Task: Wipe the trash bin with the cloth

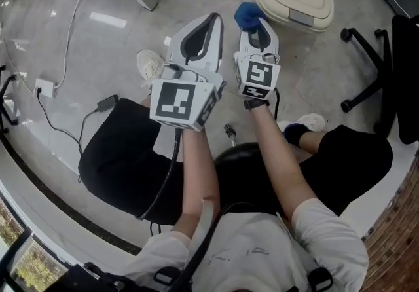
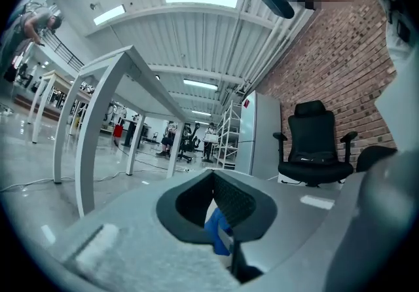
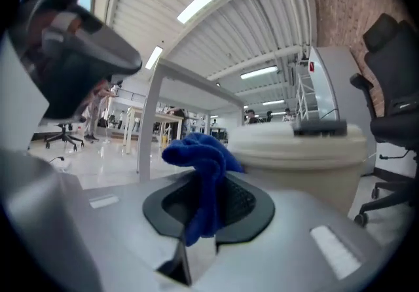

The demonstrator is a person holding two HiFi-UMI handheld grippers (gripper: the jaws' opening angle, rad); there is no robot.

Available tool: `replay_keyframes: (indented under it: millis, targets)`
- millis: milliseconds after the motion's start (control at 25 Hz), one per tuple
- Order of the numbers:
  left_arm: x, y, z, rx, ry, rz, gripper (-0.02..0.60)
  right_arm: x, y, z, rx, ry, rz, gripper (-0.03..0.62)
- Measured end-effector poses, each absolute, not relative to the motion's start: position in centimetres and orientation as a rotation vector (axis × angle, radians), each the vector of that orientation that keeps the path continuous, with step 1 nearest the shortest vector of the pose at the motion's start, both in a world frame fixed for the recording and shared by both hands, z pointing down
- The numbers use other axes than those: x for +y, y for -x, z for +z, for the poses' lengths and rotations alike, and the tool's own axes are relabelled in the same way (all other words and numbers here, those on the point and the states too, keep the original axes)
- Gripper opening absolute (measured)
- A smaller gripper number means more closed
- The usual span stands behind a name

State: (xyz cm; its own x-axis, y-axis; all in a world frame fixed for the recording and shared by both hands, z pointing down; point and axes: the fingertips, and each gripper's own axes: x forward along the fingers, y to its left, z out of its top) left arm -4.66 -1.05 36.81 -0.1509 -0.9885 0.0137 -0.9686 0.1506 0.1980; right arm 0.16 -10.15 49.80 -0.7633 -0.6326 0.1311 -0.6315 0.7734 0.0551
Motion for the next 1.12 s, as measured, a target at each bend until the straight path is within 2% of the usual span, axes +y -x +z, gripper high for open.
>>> replay_keyframes:
  millis: [240, 480, 600, 840, 1120]
  targets:
    - [-2.2, 3.4, 41.9, -2.261, -1.875, -0.152, 0.000, -11.3, 0.5, 63.7, -2.632, -0.794, -0.017, 0.061]
    - [-3.0, 3.3, 45.4, -2.255, -1.832, -0.077, 0.000, -10.2, -1.3, 76.5, -2.407, -0.718, 0.148, 0.061]
    - [-3.5, 2.8, 46.3, -2.247, -1.849, -0.068, 0.000, -11.3, -2.6, 79.8, -2.313, -0.676, 0.260, 0.061]
    - [-4.0, 1.9, 45.1, -2.242, -1.864, -0.102, 0.000, -11.8, -2.4, 78.1, -2.356, -0.652, 0.377, 0.061]
    - [-2.7, 0.6, 40.3, -2.289, -1.868, -0.183, 0.000, -9.6, -4.7, 65.7, -2.609, -0.829, 0.606, 0.061]
